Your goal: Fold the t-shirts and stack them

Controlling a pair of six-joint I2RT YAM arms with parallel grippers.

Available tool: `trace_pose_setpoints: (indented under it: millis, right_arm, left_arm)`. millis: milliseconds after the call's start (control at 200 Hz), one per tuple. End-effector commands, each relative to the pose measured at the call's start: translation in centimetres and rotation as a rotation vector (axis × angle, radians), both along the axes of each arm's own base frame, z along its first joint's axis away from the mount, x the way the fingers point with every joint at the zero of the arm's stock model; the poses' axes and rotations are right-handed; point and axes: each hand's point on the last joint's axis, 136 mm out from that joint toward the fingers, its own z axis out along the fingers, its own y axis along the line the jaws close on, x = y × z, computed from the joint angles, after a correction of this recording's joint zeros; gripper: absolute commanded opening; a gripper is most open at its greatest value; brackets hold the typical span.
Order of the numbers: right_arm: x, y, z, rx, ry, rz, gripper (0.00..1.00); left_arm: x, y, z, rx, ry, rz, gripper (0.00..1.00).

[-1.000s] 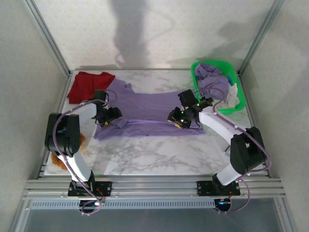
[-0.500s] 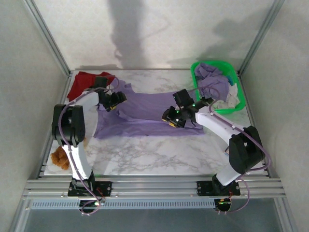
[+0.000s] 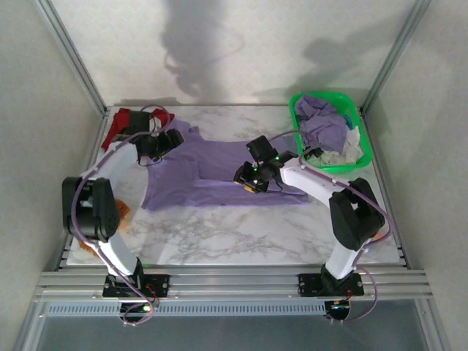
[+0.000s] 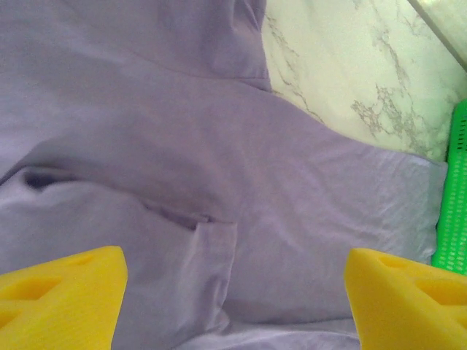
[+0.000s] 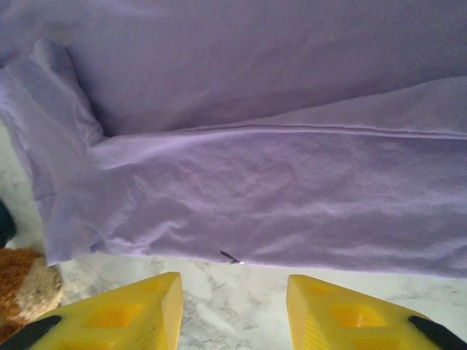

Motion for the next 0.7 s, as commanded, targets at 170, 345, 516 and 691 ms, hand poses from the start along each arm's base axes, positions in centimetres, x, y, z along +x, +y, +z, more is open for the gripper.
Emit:
trace_pose_setpoints:
  millis: [170,345,516,691]
  right_arm:
    - [-2.0,-9.2,-1.0,-0.308,-0.007,-0.081,0.42]
    - [-2.8,-11.2,-2.4,-0.281,0.021,-0.091,0.41]
    - [-2.6,-11.7,-4.0,-0.221,0.032,-0.1,0.4]
    - [-1.6,-10.8,-5.1,-0.186,0.006,-0.045,0.29]
  left_arm:
    - [-10.0,3.2,-4.6,0.098,0.18,0.11,0.79]
    - [-12.0,2.9,-6.8,0.051,0.207,0.145,0.79]
    - [-12.7,2.9,-9.4,0.025,0.232,0.165,0.8]
    - [-13.3,3.5,-11.4,0.054,0.264,0.192,0.8]
